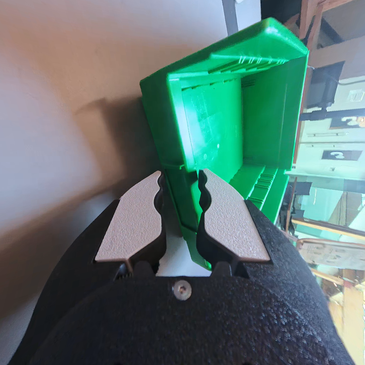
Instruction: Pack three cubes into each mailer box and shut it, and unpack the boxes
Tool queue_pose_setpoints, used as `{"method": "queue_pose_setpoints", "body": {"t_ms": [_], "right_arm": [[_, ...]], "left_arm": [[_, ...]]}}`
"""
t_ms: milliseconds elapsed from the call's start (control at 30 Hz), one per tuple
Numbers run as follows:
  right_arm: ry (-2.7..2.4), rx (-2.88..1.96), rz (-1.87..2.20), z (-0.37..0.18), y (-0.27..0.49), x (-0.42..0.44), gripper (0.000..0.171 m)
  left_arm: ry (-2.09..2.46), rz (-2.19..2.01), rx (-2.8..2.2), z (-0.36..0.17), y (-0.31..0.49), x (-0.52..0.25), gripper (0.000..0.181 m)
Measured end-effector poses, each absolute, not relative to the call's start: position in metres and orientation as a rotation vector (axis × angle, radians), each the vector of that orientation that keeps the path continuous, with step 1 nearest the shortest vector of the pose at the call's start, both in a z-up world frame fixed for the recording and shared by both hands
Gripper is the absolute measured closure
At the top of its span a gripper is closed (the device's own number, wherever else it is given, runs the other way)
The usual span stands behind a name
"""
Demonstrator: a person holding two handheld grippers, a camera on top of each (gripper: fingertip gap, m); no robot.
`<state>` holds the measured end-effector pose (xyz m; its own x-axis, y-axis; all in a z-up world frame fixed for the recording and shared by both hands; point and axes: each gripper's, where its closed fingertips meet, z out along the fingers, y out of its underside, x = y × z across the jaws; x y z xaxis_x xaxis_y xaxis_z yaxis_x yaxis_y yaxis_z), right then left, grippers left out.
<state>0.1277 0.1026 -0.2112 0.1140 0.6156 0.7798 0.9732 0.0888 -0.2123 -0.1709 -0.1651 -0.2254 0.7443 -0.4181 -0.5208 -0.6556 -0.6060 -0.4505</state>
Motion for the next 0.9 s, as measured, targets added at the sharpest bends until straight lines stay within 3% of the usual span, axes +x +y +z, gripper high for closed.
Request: {"method": "queue_pose_setpoints", "body": {"t_ms": [167,233,367,500,600,700,900], "right_arm": [[-1.593,-1.471,-0.066,-0.186,0.056,0.098,0.119],[-1.549,-1.392,0.154,-0.17,0.036,0.086,0.121],[-1.492,-1.312,0.352,-0.162,0.019,0.071,0.124],[-1.53,-1.258,0.313,-0.176,0.011,0.069,0.127],[-1.558,-1.236,0.285,-0.185,0.007,0.071,0.13],[-1.55,-1.221,0.292,-0.183,0.005,0.07,0.132],[-1.47,-1.2,0.423,-0.162,0.001,0.069,0.135]], "left_arm": [[0.653,0.293,-2.206,-0.19,-0.165,-0.168,0.141],[0.549,0.304,-2.118,-0.154,-0.159,-0.182,0.138],[0.466,0.663,-2.03,-0.109,-0.131,-0.236,0.122],[0.599,1.162,-2.11,-0.134,-0.099,-0.29,0.104],[0.795,1.458,-2.158,-0.162,-0.086,-0.316,0.104],[0.881,1.593,-2.134,-0.164,-0.081,-0.322,0.116],[0.771,1.347,-2.148,-0.117,-0.098,-0.289,0.118]]}}
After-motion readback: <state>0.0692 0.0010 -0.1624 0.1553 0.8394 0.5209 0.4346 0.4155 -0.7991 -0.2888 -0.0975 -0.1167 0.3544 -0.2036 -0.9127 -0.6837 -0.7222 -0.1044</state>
